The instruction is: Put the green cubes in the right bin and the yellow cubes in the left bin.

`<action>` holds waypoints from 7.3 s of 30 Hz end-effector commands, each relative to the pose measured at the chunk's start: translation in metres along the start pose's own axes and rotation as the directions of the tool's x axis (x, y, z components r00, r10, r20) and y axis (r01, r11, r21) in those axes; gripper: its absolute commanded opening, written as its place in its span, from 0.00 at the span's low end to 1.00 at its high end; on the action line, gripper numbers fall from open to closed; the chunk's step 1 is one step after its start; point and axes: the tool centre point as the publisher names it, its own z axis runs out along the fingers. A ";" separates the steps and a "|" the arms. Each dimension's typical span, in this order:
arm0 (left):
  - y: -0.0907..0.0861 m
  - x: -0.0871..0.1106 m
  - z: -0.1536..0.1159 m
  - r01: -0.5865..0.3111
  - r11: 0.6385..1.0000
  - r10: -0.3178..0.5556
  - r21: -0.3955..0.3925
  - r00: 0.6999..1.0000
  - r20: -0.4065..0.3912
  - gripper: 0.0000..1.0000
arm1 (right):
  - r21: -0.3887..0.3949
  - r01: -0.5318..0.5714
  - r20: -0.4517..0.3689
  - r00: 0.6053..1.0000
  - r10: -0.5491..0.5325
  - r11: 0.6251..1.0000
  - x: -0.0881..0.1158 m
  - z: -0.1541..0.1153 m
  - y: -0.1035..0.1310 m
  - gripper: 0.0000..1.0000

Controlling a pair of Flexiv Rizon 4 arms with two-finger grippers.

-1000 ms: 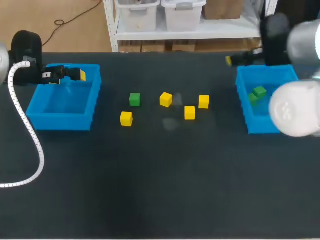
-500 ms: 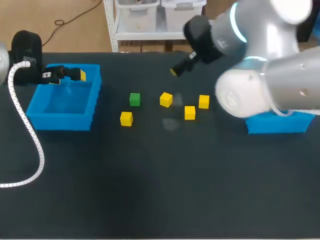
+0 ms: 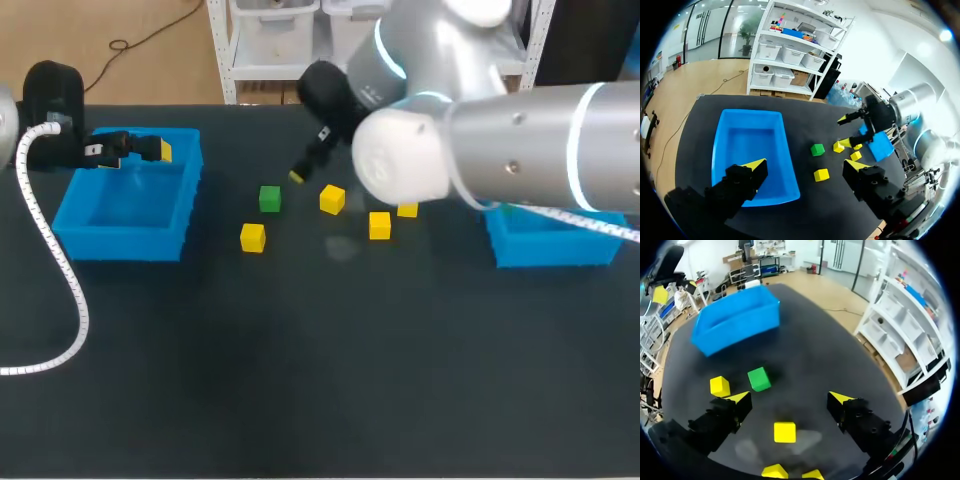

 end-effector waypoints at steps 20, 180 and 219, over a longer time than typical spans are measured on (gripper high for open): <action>0.003 0.001 0.000 -0.002 1.000 0.002 0.011 1.000 0.006 1.00 | -0.126 0.064 -0.057 0.996 -0.072 0.990 -0.007 0.045 0.034 1.00; -0.122 0.009 0.068 -0.391 0.879 0.470 0.272 0.623 -0.624 1.00 | 0.264 -0.588 0.417 0.784 0.459 0.765 0.208 -0.219 -0.148 1.00; -0.056 0.062 0.140 -0.683 0.515 0.757 0.517 0.080 -0.649 1.00 | 0.264 -0.588 0.417 0.784 0.459 0.765 0.208 -0.219 -0.148 1.00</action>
